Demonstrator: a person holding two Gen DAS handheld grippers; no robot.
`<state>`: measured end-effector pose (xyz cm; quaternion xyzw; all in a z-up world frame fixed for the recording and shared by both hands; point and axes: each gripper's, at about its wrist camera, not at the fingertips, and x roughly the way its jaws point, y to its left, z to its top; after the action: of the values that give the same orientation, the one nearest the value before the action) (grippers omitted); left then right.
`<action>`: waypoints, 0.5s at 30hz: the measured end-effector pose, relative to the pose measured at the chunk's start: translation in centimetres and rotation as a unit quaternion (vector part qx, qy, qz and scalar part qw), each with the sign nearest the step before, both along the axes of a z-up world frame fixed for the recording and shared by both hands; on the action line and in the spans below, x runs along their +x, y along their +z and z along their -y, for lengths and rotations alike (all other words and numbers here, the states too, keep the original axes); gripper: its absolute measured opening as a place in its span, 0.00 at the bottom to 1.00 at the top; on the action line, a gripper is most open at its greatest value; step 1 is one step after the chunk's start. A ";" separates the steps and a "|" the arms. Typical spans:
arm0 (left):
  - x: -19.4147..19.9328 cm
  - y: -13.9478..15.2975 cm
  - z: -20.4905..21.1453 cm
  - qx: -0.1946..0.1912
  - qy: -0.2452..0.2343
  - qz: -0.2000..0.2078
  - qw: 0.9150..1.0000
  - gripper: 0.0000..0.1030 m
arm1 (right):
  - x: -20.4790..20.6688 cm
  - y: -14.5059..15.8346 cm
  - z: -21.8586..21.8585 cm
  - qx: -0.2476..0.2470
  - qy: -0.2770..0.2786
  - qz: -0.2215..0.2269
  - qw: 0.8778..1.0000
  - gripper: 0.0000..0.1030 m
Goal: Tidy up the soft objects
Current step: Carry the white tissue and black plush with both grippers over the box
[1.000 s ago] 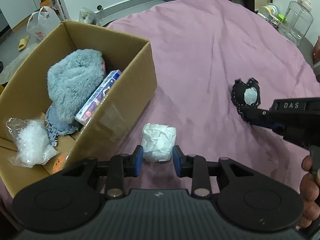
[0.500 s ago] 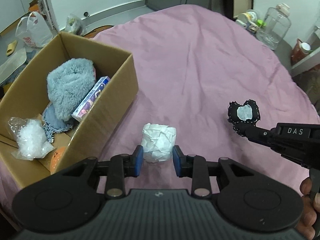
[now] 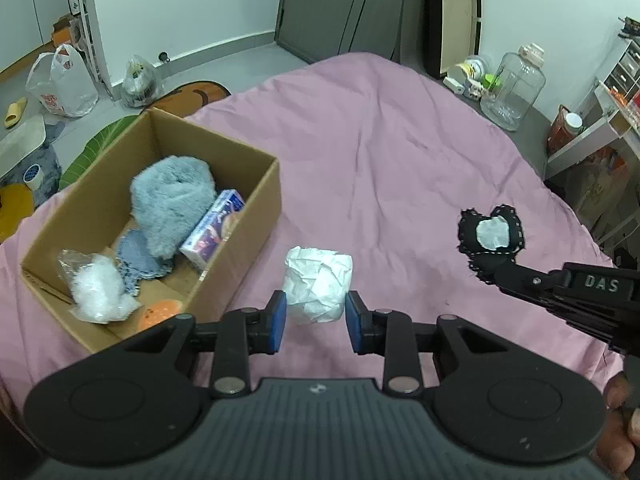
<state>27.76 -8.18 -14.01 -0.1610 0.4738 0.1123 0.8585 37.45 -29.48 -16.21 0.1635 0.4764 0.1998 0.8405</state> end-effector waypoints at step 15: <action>-3.3 2.5 -3.8 -0.010 -0.005 0.023 1.000 0.29 | -4.5 4.2 -2.6 -0.001 0.009 0.044 0.999 0.02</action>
<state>24.42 -4.39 -11.52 -0.1694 0.4562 0.0993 0.8680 32.99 -26.89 -12.04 0.1493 0.4404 0.2143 0.8590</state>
